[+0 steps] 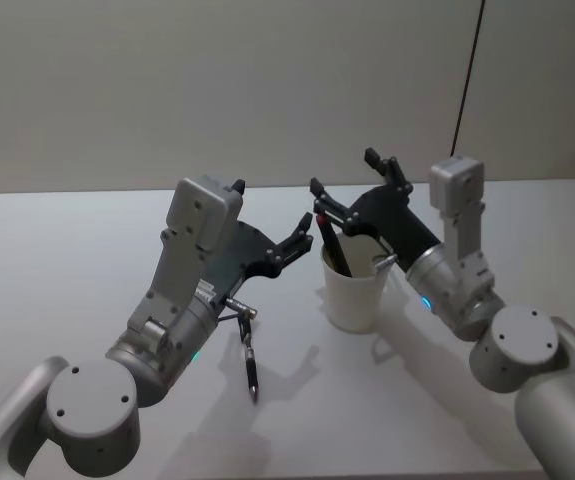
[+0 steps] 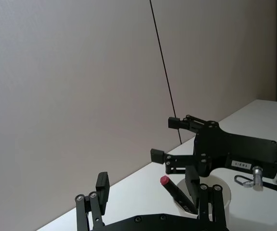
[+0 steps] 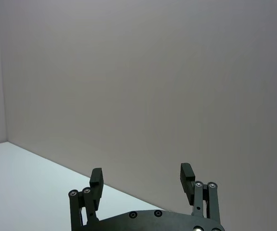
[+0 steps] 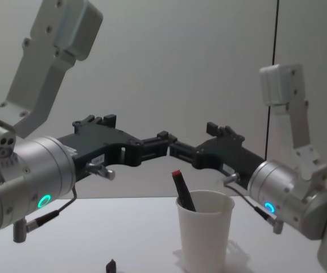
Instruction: Place the pen into the pen holder.
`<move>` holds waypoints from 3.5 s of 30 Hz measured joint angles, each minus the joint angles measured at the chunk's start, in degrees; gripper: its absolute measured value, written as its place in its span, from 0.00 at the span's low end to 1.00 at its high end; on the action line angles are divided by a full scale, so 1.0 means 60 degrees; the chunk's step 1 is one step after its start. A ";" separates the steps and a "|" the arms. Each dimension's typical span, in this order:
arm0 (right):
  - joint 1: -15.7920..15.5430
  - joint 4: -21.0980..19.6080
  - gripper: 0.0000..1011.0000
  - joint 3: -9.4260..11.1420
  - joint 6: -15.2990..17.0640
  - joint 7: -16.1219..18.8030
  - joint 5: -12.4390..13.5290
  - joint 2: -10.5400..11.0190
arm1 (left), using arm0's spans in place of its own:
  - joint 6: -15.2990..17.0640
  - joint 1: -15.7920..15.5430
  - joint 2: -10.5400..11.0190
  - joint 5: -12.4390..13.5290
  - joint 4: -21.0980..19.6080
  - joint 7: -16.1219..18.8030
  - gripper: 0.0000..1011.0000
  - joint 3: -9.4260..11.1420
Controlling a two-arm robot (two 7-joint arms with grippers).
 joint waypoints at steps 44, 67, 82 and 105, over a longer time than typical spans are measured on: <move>-0.4096 -0.7394 0.99 0.0539 0.4357 -0.3227 0.0929 0.1460 | 0.0000 0.0000 0.0000 0.0001 0.0000 0.0001 0.99 0.0000; -0.4946 -0.8387 0.99 0.0947 0.5163 -0.3881 0.1361 0.1985 | 0.0000 0.0000 0.0000 0.0001 -0.0001 0.0001 0.99 0.0000; -0.5062 -0.8520 0.99 0.1019 0.5279 -0.3981 0.1430 0.2064 | 0.0555 0.0010 -0.0030 -0.0328 -0.0082 -0.0015 0.99 -0.0068; -0.5101 -0.8560 0.99 0.1046 0.5317 -0.4020 0.1456 0.2093 | 0.3334 0.0001 -0.0303 -0.2115 -0.0265 0.0815 0.99 -0.0334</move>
